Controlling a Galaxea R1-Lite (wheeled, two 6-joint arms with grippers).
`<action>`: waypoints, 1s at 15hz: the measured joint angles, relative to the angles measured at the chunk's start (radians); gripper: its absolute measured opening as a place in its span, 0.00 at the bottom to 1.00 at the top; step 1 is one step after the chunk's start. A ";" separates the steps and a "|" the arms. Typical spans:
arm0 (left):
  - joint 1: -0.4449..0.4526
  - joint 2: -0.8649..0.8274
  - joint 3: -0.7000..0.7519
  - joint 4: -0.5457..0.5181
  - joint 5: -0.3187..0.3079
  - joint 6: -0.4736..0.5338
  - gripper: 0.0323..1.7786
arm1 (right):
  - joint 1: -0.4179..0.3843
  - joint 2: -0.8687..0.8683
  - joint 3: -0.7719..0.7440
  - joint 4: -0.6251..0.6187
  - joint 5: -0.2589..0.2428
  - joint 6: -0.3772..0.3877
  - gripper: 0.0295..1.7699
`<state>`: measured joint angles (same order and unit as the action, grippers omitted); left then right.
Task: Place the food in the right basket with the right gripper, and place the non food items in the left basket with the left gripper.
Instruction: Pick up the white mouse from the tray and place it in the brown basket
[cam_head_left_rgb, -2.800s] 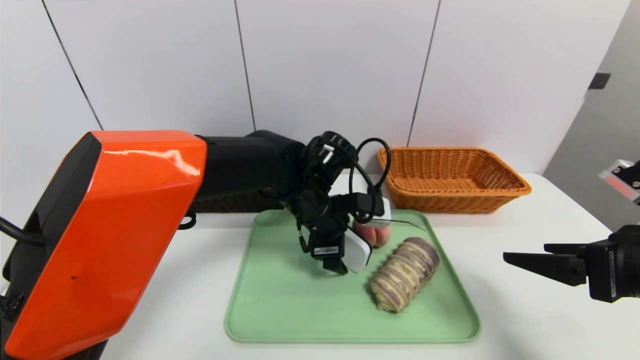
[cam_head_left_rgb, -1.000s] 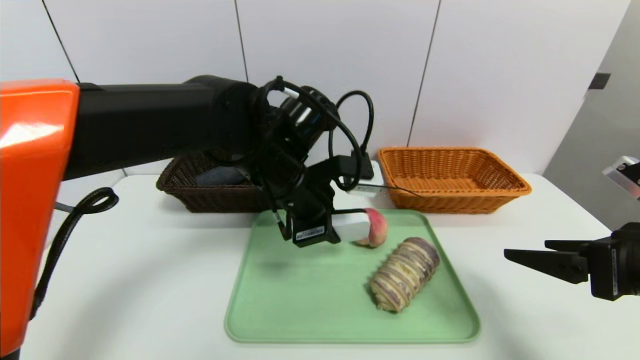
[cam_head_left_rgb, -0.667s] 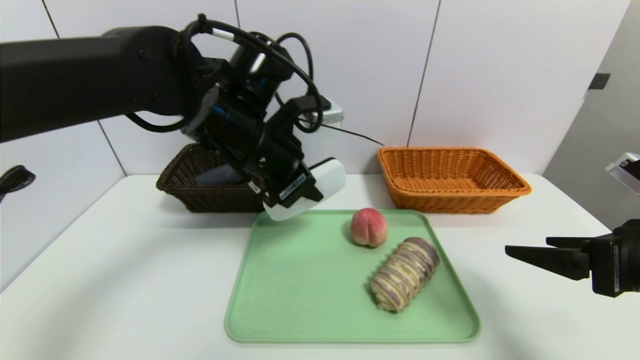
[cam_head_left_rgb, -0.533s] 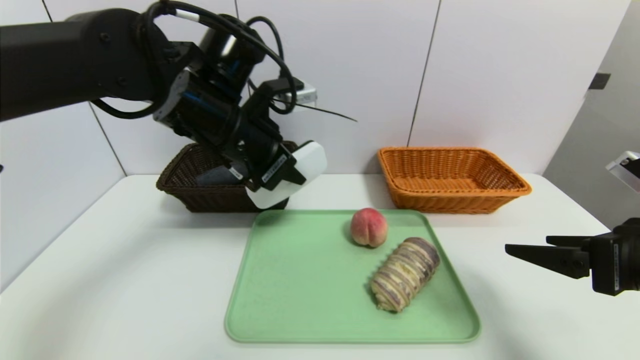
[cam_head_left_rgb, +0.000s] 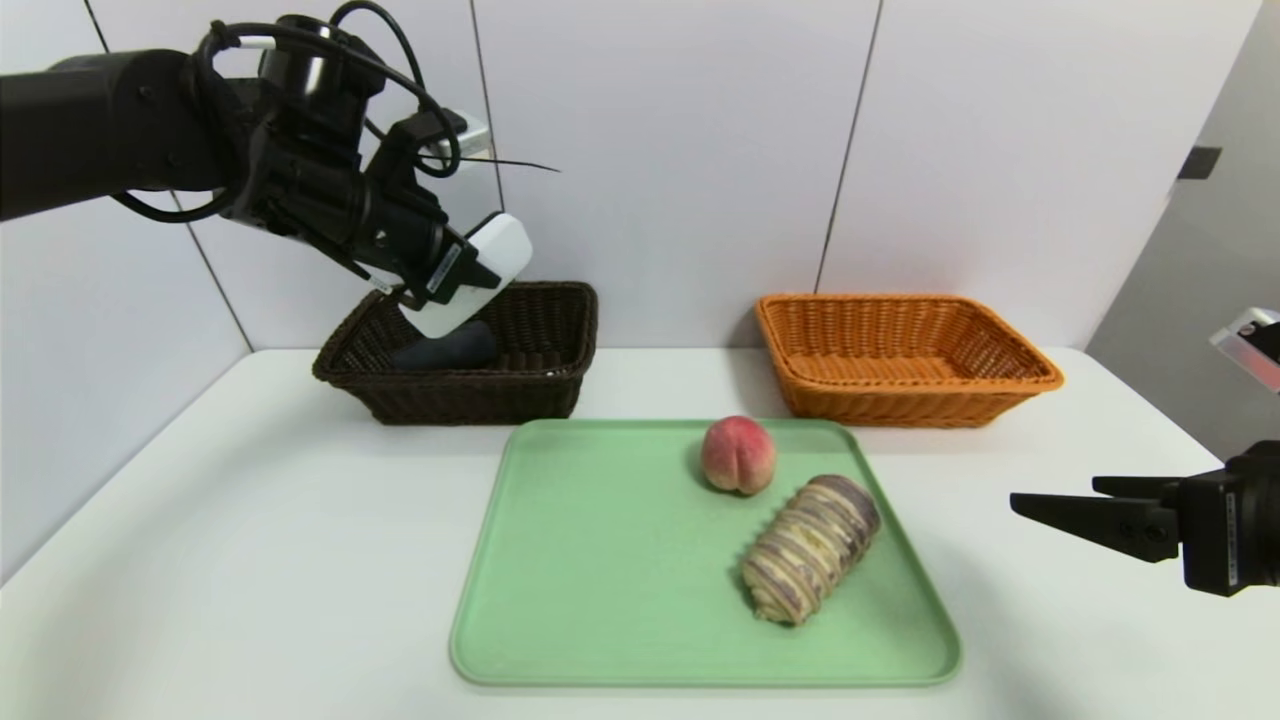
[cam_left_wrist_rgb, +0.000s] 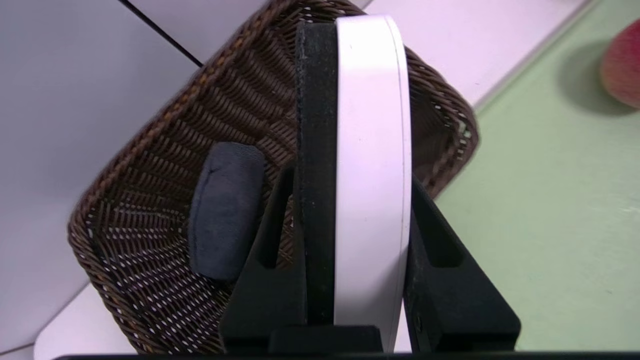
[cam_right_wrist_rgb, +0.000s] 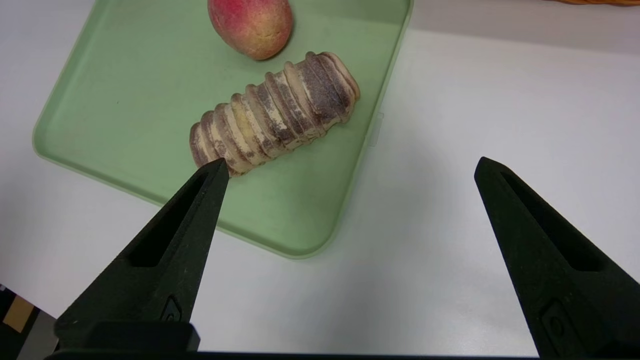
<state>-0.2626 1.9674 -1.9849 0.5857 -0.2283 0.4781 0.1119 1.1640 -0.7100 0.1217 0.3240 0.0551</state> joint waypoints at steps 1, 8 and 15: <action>0.007 0.018 0.000 -0.026 0.000 0.013 0.28 | 0.000 0.000 0.003 0.000 0.000 0.000 0.96; -0.008 0.158 0.001 -0.163 0.009 0.054 0.28 | -0.002 -0.005 0.018 0.000 -0.001 0.000 0.96; -0.013 0.235 0.000 -0.211 0.019 0.056 0.28 | -0.002 -0.005 0.022 0.000 0.000 0.000 0.96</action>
<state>-0.2751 2.2028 -1.9849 0.3743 -0.2091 0.5338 0.1100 1.1589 -0.6879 0.1221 0.3243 0.0551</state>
